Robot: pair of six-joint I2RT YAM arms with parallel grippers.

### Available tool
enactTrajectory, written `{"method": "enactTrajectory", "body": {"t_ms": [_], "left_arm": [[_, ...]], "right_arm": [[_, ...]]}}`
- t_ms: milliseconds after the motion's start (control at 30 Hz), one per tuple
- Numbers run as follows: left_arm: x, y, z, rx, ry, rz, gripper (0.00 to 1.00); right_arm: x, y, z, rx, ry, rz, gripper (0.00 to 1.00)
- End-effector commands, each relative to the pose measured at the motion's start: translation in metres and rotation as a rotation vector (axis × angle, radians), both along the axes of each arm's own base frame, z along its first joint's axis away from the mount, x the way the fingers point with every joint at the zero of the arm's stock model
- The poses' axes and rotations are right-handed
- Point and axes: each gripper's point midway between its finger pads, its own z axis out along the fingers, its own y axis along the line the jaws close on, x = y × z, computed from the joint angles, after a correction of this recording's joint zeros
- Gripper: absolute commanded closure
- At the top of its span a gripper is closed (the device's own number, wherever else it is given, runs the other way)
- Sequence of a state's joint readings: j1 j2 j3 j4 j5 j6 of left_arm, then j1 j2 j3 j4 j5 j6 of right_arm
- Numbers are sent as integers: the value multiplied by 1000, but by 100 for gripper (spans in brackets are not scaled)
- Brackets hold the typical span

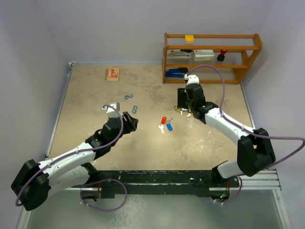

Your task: Put the keys on the keyring

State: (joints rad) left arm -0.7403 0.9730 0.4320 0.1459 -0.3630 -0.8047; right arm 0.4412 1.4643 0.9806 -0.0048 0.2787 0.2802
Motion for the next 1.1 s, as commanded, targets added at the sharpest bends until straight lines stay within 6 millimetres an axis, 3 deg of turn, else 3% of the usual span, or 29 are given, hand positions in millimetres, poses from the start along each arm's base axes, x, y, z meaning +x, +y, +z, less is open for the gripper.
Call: {"method": "enactTrajectory", "body": {"t_ms": [0,133,300,500,800,1067], "left_arm": [[12,14,15,-21,-22,127,45],[14,19,11,-21,-9,166,41],[13,26,8,-13,4,200,37],[10,34,12,-19,-5,228,32],[12,35,9,-12,1,243,31],[12,36,8,0,4,245,31]], "right_arm": [[-31,41,-1,17,16,155,38],[-61,81,-18,12,81,279,38],[-79,107,-43,25,143,346,38],[-87,119,-67,8,208,361,40],[-87,141,-77,14,231,339,45],[-88,128,-79,-10,240,249,48]]}}
